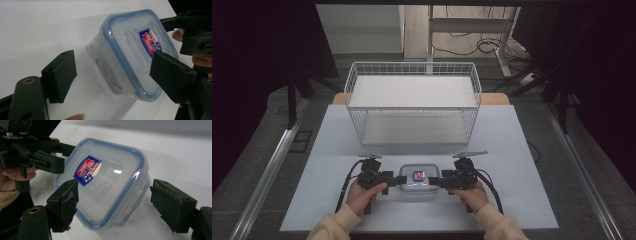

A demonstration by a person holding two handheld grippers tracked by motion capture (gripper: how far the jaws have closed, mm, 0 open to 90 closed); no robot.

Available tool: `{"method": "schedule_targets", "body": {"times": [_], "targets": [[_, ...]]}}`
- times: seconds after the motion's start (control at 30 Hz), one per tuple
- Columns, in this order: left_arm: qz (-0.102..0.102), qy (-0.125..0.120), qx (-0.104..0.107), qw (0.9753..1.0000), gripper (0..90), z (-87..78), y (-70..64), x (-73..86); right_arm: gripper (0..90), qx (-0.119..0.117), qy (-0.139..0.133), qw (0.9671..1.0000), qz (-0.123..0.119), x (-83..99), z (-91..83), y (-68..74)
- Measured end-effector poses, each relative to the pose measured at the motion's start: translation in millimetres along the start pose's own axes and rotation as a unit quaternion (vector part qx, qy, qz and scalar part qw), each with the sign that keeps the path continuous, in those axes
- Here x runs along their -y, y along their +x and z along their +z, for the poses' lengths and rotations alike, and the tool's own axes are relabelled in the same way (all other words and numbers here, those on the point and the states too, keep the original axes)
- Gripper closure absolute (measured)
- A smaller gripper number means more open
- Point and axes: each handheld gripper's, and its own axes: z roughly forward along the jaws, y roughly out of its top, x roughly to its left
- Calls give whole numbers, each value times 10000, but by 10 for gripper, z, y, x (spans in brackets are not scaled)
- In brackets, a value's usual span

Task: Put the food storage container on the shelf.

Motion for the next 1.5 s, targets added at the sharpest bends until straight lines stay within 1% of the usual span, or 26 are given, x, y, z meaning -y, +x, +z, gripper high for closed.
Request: {"method": "schedule_targets", "body": {"times": [0.07,0.13,0.2,0.3,0.47,0.53,0.6,0.67,0.8,0.83,0.9,0.93,1.03,1.07,1.1,1.17,1.2,1.4,1.43,1.5], "targets": [[-13,-14,22,10000,222,14,-2,6,220,-17,31,10000,14,13,22,1],[8,22,12,10000,229,29,-8,13,223,-21,57,10000,25,19,28,6],[-40,21,133,9999,237,48,-7,18,223,-31,54,10000,27,30,46,21],[-76,57,240,9997,253,58,4,18,224,-40,78,9999,114,41,75,27],[-155,110,476,9987,306,76,7,22,233,-69,136,9997,206,51,104,20],[-169,145,558,9982,333,91,0,26,265,-59,184,9996,217,58,116,13],[-155,149,521,9984,334,92,-13,27,283,-74,168,9995,271,57,115,0],[-163,126,504,9985,361,76,-16,25,300,-115,165,9992,359,53,105,-18],[-214,109,512,9984,383,56,-12,24,313,-132,173,9992,340,51,95,-18],[-220,91,504,9984,397,42,-20,25,342,-131,153,9992,356,51,84,-20],[-156,52,456,9988,423,24,-43,32,388,-172,86,9987,477,51,48,-34],[-145,11,435,9989,430,23,-55,39,405,-173,76,9987,464,55,28,-30],[-85,-32,370,9993,440,7,-88,50,418,-151,55,9989,450,59,11,-16],[-99,-55,344,9993,446,4,-103,55,419,-97,53,9993,359,67,0,10],[-64,-41,323,9994,450,-4,-109,58,424,-71,52,9994,327,71,-6,25],[-21,-83,318,9995,470,-25,-123,65,458,-92,-10,9991,407,75,-32,30],[3,-126,304,9995,476,-34,-133,67,465,-102,-32,9991,404,77,-45,32],[75,-169,256,9995,479,-51,-169,89,470,-34,-72,9995,305,94,-63,70],[83,-173,246,9995,482,-56,-175,93,482,-42,-107,9993,347,104,-77,79],[82,-199,249,9995,483,-65,-187,105,484,-57,-123,9993,354,109,-84,82]]}}
